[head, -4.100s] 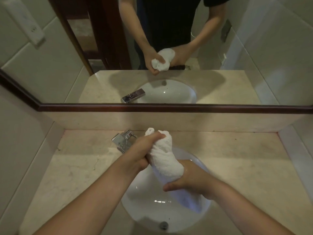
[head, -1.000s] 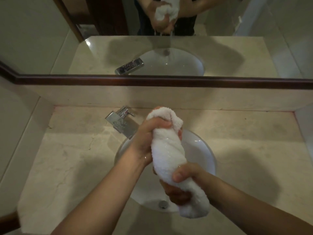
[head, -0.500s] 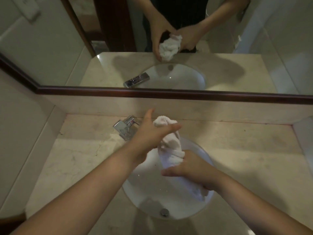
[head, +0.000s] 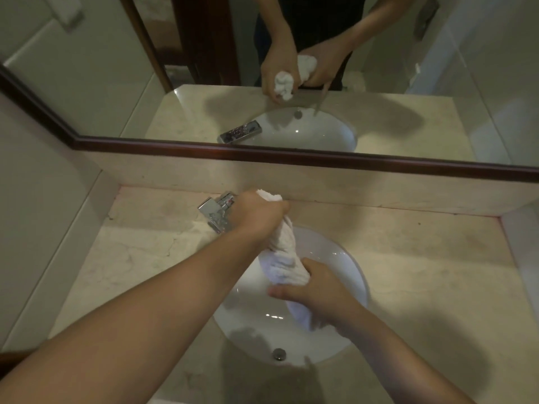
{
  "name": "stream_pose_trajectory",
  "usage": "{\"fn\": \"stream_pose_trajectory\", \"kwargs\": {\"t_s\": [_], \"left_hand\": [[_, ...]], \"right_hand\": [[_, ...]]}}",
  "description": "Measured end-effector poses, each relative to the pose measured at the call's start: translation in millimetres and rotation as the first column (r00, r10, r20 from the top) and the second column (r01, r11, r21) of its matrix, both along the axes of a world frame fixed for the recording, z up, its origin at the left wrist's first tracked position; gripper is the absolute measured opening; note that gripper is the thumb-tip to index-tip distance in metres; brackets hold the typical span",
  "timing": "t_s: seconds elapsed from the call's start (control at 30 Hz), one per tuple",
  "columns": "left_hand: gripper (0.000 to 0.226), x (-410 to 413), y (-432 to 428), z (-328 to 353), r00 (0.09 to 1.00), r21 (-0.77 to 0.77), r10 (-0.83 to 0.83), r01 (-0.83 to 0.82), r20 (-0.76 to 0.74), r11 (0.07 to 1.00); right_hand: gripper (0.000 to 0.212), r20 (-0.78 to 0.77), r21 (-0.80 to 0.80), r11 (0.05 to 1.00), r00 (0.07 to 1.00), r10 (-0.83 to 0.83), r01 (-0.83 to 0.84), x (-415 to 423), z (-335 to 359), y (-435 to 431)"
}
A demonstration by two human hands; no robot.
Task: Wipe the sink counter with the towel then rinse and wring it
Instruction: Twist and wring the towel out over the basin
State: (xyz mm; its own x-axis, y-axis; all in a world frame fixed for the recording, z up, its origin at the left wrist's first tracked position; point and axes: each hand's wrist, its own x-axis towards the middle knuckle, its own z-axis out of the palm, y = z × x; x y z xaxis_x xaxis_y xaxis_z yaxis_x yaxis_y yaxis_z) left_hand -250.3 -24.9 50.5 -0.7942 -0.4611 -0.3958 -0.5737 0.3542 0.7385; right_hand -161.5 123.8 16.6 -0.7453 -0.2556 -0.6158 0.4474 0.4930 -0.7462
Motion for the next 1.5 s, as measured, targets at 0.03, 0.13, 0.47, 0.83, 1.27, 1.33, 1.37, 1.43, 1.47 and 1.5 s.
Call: {"fn": "stream_pose_trajectory", "kwargs": {"t_s": [0.03, 0.13, 0.47, 0.83, 1.27, 1.33, 1.37, 1.43, 1.47, 1.5], "left_hand": [[0.02, 1.1, 1.1, 1.0, 1.0, -0.022, 0.001, -0.001, -0.001, 1.0], [0.023, 2.2, 5.0, 0.3, 1.0, -0.065, -0.012, 0.012, -0.002, 0.998], [0.013, 14.4, 2.6, -8.5, 0.998, 0.309, 0.059, -0.06, 0.013, 0.949], [0.015, 38.6, 3.6, 10.8, 0.977, 0.885, 0.169, 0.04, -0.133, 0.465], [0.011, 36.1, 8.4, -10.0, 0.999, 0.981, 0.033, 0.032, -0.039, 0.193], [0.013, 32.2, -0.4, -16.4, 0.999, 0.965, -0.026, 0.037, -0.032, 0.261], [0.017, 31.6, -5.3, -19.1, 0.997, 0.943, -0.07, 0.058, -0.037, 0.327], [0.039, 31.0, -12.7, -18.8, 0.983, 0.865, -0.178, 0.12, -0.037, 0.487], [0.053, 30.0, -15.0, -16.1, 0.974, 0.812, -0.227, 0.151, -0.023, 0.564], [0.065, 28.9, -16.3, -12.0, 0.968, 0.746, -0.253, 0.167, 0.002, 0.644]], "right_hand": [[0.063, 0.083, -0.077, 0.996, 0.996, -0.03, 0.036, 1.4, -0.4, -4.4], [0.057, 0.313, -0.207, 0.961, 0.943, -0.11, 0.181, 7.5, 0.3, -17.7], [0.035, 0.534, -0.497, 0.827, 0.844, 0.053, 0.263, 22.1, 1.1, -9.4], [0.041, 0.513, -0.828, 0.489, 0.726, 0.459, 0.276, 20.4, -19.1, 2.0], [0.03, 0.453, -0.874, 0.411, 0.738, 0.5, 0.258, 22.5, -30.1, 0.7], [0.036, 0.501, -0.812, 0.52, 0.775, 0.386, 0.265, 20.0, -30.2, 4.5], [0.036, 0.501, -0.769, 0.587, 0.808, 0.309, 0.253, 17.7, -26.1, 6.6], [0.026, 0.423, -0.653, 0.739, 0.889, 0.172, 0.167, 13.0, -17.1, 12.0], [0.019, 0.344, -0.569, 0.816, 0.93, 0.128, 0.098, 10.2, -13.1, 14.7], [0.018, 0.258, -0.467, 0.884, 0.961, 0.099, 0.034, 7.0, -11.3, 17.3]]}}
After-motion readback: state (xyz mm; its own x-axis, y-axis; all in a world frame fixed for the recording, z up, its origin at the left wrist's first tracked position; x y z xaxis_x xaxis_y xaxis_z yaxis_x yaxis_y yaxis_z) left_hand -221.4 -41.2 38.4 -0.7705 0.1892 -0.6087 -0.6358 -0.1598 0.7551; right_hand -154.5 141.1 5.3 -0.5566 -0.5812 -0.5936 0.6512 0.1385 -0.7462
